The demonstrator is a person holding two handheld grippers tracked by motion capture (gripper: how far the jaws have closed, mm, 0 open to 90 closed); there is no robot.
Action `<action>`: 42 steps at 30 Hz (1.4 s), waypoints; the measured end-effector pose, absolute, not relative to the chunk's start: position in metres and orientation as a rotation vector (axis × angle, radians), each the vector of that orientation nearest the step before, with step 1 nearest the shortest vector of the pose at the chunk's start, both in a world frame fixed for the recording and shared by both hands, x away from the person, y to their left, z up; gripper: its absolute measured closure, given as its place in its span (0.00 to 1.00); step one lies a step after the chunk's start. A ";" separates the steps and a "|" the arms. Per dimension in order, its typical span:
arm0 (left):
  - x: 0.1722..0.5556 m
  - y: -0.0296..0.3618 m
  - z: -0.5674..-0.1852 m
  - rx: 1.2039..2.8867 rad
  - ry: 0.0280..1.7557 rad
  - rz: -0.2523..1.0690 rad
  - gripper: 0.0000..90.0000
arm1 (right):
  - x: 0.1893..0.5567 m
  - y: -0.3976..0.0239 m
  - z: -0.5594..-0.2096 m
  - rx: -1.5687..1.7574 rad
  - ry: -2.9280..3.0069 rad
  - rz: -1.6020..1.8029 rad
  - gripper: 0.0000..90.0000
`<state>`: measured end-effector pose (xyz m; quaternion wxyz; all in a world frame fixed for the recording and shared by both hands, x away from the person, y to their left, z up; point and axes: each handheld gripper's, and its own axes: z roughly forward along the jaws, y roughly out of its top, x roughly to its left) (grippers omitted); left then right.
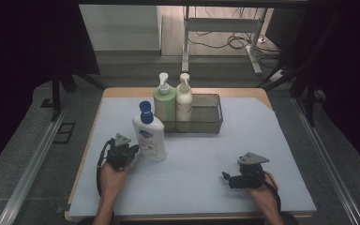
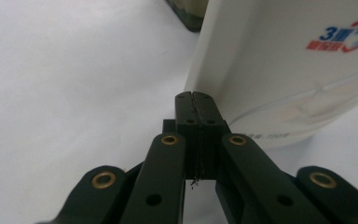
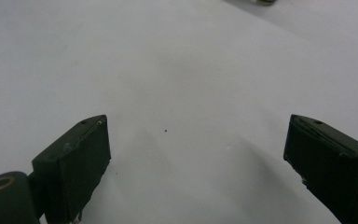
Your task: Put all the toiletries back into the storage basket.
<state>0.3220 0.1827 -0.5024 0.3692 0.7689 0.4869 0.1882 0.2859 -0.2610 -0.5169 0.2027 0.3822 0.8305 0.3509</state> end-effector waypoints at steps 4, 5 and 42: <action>0.326 0.181 -0.503 1.971 1.246 0.477 1.00 | 0.286 -0.261 -0.517 1.065 2.318 0.980 0.07; 0.327 0.181 -0.503 1.971 1.245 0.475 1.00 | 0.286 -0.261 -0.517 1.067 2.317 0.981 0.07; 0.284 0.190 -0.511 2.050 1.215 0.494 0.14 | 0.293 -0.228 -0.495 0.990 2.427 1.186 0.00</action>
